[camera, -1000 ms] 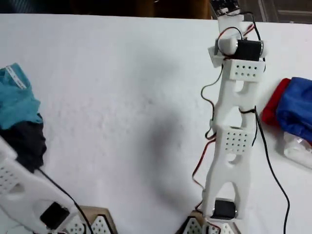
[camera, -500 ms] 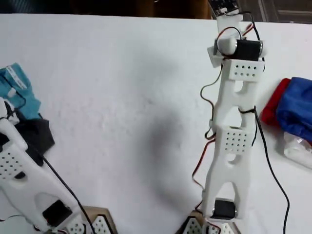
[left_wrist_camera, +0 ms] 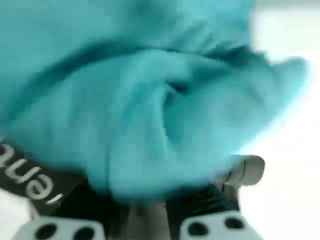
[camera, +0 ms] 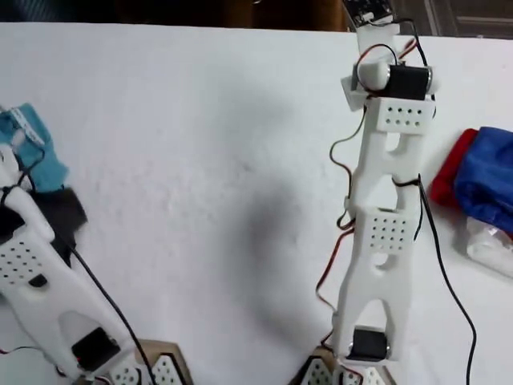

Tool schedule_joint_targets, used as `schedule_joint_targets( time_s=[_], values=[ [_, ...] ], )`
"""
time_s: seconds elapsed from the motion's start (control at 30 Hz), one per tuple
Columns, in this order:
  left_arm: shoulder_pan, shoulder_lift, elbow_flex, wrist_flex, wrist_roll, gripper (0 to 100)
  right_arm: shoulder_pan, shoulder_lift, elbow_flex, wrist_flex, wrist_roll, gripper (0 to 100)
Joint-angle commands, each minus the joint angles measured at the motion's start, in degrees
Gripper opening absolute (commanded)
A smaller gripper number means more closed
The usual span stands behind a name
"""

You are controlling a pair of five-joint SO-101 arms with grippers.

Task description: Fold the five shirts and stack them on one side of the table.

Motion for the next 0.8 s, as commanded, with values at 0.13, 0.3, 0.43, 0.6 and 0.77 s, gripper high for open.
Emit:
schedule_joint_targets(
  time_s=[0.13,0.3,0.43,0.6,0.77],
  values=[
    [20.6,-26.8,-2.2,1.0,-5.2,3,2.1,-5.5,-1.8,1.4,-0.4,1.8],
    [39.5,-40.4,0.4,0.8,-7.6,3,4.3,-7.6,-1.8,1.4,-0.4,1.8],
    [50.1,-44.7,1.1,0.7,-9.1,3,7.0,-9.4,-1.8,1.4,-0.4,1.8],
    [54.1,-45.1,0.7,0.7,-8.8,3,10.4,-10.8,-1.8,1.4,-0.3,1.8],
    [57.0,-44.9,0.7,0.8,-8.6,5,11.6,-11.2,-1.8,1.5,-0.2,1.8]
  ],
)
